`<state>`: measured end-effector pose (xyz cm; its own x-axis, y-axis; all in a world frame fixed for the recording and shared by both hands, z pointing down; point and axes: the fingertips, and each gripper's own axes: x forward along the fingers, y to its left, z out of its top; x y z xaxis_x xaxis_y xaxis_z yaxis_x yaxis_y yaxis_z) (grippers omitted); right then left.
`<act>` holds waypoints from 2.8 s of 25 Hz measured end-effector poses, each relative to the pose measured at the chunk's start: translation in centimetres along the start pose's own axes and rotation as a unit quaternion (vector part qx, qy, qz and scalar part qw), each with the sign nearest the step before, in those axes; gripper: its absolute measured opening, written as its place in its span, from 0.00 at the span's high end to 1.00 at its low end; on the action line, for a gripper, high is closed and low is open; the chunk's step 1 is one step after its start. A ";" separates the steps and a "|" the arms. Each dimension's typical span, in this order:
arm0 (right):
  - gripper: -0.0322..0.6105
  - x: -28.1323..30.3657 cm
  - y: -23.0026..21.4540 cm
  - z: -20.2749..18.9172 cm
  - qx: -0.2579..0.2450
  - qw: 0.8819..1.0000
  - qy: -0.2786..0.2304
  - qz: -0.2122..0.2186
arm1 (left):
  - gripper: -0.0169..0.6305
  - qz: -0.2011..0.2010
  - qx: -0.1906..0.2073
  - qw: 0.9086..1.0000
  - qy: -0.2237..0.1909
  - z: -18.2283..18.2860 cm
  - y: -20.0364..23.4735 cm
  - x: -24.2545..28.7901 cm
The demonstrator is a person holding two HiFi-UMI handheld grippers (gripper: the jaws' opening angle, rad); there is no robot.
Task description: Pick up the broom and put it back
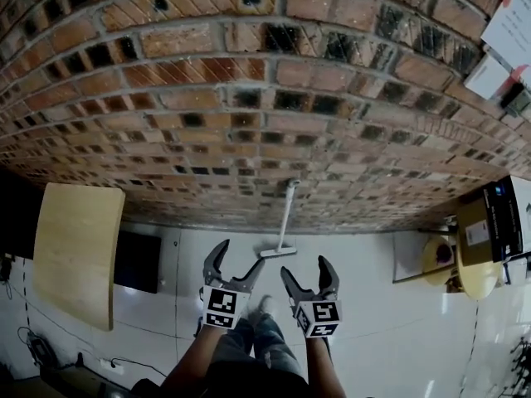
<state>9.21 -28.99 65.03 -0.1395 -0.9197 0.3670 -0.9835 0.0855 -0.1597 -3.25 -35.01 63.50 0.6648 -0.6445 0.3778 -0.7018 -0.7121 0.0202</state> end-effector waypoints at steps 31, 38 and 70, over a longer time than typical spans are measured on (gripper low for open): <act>0.29 -0.5 -9.8 -19.3 0.054 0.990 0.120 -0.050 | 0.41 -0.039 -0.011 0.998 0.056 -4.7 -1.7 6.9; 0.30 12.5 -8.7 -16.6 0.033 0.993 0.115 0.022 | 0.41 -0.002 -0.042 0.997 0.072 -5.6 2.1 4.5; 0.81 18.8 -7.9 -12.1 -0.044 0.984 0.173 -0.001 | 0.41 0.059 -0.078 0.994 0.047 -4.2 5.7 0.3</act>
<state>12.94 -42.29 84.30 -0.1544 -0.7351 0.6602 -0.9877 0.1307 -0.0854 -8.13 -38.09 67.56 0.5544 -0.6861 0.4711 -0.8091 -0.5768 0.1122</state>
